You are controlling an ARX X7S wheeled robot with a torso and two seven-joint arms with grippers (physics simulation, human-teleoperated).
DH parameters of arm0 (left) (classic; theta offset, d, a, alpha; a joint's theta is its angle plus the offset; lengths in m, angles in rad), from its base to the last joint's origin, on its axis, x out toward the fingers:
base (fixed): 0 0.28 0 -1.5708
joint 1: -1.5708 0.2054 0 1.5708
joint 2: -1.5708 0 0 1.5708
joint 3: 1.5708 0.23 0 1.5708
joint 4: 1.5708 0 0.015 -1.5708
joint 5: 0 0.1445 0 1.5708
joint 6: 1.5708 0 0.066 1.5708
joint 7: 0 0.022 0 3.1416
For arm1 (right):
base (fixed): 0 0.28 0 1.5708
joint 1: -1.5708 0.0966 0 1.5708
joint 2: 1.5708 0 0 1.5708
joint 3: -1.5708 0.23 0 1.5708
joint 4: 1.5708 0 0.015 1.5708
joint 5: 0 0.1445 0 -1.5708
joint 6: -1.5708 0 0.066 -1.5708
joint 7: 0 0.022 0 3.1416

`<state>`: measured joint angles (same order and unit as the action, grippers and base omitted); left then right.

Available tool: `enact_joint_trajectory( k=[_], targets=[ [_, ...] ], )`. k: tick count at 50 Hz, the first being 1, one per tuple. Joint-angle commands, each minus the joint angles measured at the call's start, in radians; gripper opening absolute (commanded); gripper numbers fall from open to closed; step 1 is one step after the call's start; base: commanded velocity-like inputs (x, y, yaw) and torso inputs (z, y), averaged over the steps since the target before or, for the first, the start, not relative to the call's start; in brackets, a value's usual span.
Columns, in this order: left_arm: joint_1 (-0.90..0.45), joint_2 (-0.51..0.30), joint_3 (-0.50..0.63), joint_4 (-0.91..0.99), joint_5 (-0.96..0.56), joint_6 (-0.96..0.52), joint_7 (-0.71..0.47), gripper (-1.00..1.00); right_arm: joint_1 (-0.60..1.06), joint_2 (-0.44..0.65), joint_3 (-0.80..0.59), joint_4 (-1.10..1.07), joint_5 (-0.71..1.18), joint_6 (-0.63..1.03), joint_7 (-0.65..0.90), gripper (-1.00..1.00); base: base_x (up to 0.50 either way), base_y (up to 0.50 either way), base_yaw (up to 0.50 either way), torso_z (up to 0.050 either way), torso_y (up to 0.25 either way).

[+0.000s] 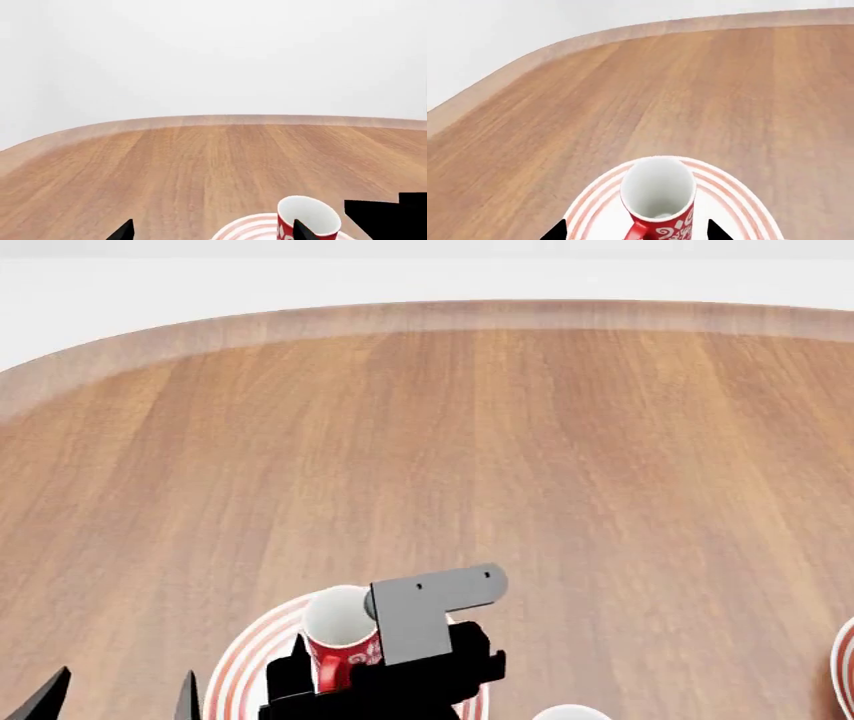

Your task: Put the red mug on the left plate.

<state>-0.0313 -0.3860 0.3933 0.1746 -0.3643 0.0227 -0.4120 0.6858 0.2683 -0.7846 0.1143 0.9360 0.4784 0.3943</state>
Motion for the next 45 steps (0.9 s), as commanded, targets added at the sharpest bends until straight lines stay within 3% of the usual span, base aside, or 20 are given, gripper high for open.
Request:
enact_joint_trajectory(
  k=[1, 11, 14, 28, 45],
  targets=[
    [0.014, -0.031, -0.007, 0.108, -0.013, -0.057, -0.034, 1.00, -0.019, 0.061, 0.038, -0.170, 0.038, 0.007, 0.069, 1.00, 0.00, 0.00, 0.00, 0.000, 0.000],
    [0.021, -0.057, -0.016, 0.218, -0.043, -0.120, -0.066, 1.00, -0.025, 0.101, 0.062, -0.274, 0.050, 0.003, 0.111, 1.00, 0.00, 0.00, 0.00, 0.000, 0.000],
    [0.023, -0.070, -0.024, 0.272, -0.058, -0.151, -0.085, 1.00, -0.039, 0.110, 0.055, -0.302, -0.059, -0.071, 0.138, 1.00, 0.00, 0.00, 0.00, 0.000, 0.000],
    [0.032, -0.116, -0.041, 0.452, -0.096, -0.224, -0.132, 1.00, -0.073, 0.127, 0.077, -0.328, -0.132, -0.161, 0.164, 1.00, 0.00, 0.00, 0.00, 0.000, 0.000],
    [0.025, -0.155, -0.060, 0.612, -0.137, -0.299, -0.187, 1.00, -0.094, 0.146, 0.108, -0.363, -0.122, -0.199, 0.172, 1.00, 0.00, 0.00, 0.00, 0.000, 0.000]
  ],
)
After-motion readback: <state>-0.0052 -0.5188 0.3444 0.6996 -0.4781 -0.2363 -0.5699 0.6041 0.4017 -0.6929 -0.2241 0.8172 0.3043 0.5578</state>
